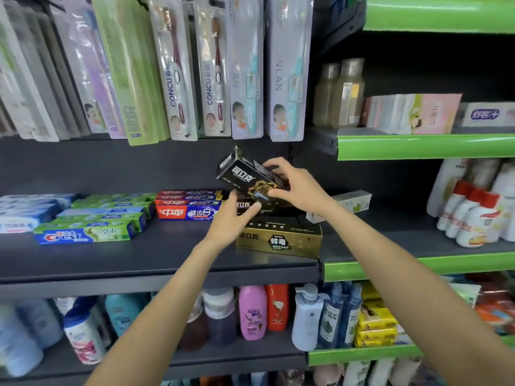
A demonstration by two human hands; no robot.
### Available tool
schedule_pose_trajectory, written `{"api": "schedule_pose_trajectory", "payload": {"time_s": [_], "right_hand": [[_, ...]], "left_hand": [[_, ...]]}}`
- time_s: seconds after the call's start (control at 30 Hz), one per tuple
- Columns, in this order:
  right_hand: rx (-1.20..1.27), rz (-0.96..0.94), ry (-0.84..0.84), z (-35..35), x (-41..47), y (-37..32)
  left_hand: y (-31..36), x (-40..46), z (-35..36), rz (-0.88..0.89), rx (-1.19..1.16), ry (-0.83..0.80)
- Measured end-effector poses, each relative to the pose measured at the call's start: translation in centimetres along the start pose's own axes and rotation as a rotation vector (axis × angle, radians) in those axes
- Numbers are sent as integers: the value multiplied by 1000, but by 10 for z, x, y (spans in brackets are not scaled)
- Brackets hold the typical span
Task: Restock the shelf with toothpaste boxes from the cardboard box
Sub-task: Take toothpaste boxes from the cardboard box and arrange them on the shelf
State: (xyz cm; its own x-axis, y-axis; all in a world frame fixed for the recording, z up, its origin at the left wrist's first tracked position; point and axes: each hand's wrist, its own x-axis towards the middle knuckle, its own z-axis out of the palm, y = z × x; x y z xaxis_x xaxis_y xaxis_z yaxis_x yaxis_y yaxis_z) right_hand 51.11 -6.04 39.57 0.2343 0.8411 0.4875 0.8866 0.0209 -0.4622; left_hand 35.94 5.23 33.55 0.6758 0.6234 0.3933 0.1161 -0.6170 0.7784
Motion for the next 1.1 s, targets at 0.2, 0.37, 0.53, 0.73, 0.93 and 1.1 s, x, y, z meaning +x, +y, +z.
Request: {"api": "schedule_pose_trajectory", "payload": {"time_s": [0.2, 0.37, 0.53, 0.73, 0.93, 1.1], "right_hand": [[-502, 51, -33, 1, 15, 36], [-748, -97, -243, 29, 52, 41], [-723, -62, -394, 52, 69, 57], [-255, 51, -142, 31, 39, 59], [-172, -8, 205, 40, -53, 32], [-140, -83, 271, 76, -112, 11]], "left_hand": [[-44, -12, -5, 138, 384, -190], [-54, -12, -7, 194, 433, -47], [-58, -14, 0, 189, 431, 23], [-61, 0, 15, 141, 499, 79], [-40, -2, 26, 176, 459, 242], [-22, -67, 15, 239, 237, 336]]}}
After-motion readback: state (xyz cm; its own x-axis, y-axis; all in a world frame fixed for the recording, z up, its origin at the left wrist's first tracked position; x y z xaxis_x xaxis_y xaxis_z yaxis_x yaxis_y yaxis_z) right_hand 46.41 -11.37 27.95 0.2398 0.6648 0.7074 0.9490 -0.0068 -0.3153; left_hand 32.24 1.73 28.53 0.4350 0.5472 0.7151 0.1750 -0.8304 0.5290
